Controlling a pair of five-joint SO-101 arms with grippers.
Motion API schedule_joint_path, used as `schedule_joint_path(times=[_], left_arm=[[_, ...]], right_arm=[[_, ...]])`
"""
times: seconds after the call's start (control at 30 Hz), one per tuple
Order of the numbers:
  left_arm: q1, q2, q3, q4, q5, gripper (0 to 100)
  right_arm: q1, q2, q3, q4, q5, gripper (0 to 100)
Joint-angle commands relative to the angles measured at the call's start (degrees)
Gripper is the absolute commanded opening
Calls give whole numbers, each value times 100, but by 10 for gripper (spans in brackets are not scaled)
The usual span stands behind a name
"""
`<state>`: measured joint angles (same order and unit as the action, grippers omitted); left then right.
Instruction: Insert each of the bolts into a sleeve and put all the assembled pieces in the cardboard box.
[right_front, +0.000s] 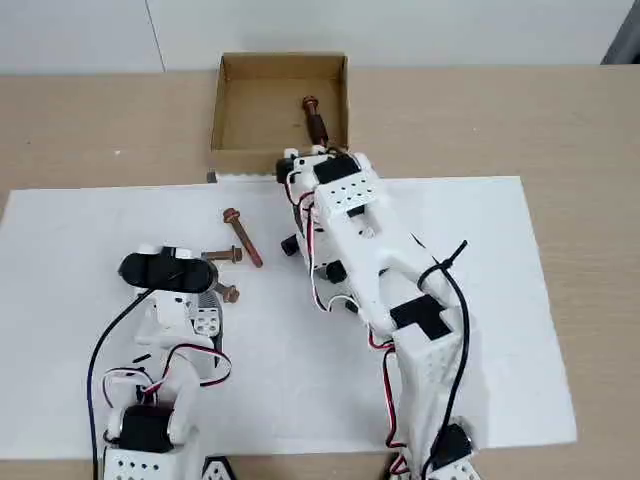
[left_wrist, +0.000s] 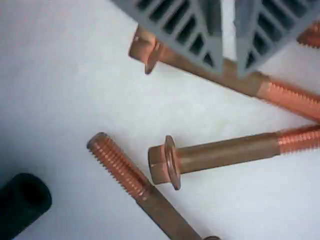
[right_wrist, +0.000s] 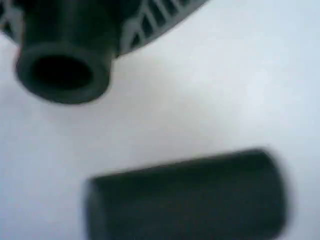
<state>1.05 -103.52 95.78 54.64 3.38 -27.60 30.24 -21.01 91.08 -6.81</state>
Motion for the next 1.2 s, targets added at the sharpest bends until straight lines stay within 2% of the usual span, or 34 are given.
schedule_joint_path(times=[0.0, 0.63, 0.83, 1.17], left_arm=[[26, -62, -22, -141, -26, 6], [0, -53, -66, -79, 0, 6], [9, -44, -1095, 554, 9, 6], [35, -18, -2668, 1565, 9, 6]], right_arm=[[31, -347, -818, 514, 97, 2], [347, -3037, -949, 725, 79, 2], [347, -4321, 255, 734, 62, 2], [356, -6475, 3218, 673, -132, 2]])
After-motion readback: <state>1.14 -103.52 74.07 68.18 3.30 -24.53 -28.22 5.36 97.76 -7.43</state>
